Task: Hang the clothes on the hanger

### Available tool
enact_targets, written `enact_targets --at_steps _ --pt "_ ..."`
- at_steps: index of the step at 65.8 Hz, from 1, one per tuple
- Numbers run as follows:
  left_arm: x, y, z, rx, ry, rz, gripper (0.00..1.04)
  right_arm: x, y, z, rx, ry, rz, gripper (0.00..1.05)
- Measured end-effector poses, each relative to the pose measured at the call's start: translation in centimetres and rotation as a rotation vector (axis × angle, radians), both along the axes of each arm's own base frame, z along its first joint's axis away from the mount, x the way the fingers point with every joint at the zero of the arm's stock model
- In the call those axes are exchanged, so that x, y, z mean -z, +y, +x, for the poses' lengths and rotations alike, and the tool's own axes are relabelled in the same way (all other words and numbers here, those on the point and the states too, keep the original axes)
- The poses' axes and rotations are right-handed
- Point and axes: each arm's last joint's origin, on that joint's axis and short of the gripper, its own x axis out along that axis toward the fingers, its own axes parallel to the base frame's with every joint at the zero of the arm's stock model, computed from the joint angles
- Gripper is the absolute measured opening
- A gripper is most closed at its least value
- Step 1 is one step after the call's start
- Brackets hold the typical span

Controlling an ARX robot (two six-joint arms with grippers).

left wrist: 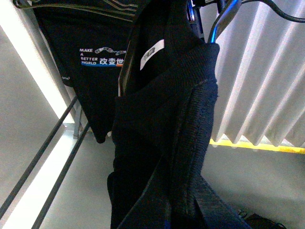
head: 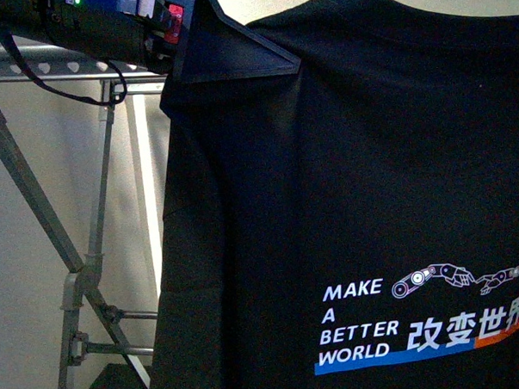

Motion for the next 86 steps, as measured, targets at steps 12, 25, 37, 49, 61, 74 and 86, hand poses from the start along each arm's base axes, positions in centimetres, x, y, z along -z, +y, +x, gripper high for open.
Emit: enact_targets --at_steps 12,25,37,49,61,74,86 --pt "0.0 0.0 0.0 -0.001 0.0 0.001 0.04 0.2 -0.4 0.2 -0.012 0.051 -0.002 0.43" --pt "0.0 -0.1 0.0 0.005 -0.006 -0.001 0.15 0.4 -1.6 -0.3 -0.032 0.083 -0.025 0.11" --pt "-0.4 -0.1 -0.3 0.02 -0.009 -0.014 0.44 0.6 -2.3 -0.5 -0.03 0.103 -0.02 0.09" --pt "-0.5 -0.1 -0.4 0.024 -0.01 -0.015 0.72 0.5 -2.8 -0.9 -0.035 0.172 0.024 0.09" --pt "-0.5 -0.3 -0.4 0.034 -0.008 -0.019 0.99 1.5 -4.0 -2.2 -0.055 0.36 0.167 0.09" --pt "-0.5 -1.0 -0.7 0.064 0.002 -0.029 0.98 2.8 -6.0 -3.9 -0.054 0.479 0.262 0.09" --pt "-0.2 -1.4 -0.7 -0.433 -0.032 -0.001 0.98 4.5 -8.0 -5.1 0.05 0.597 0.291 0.08"
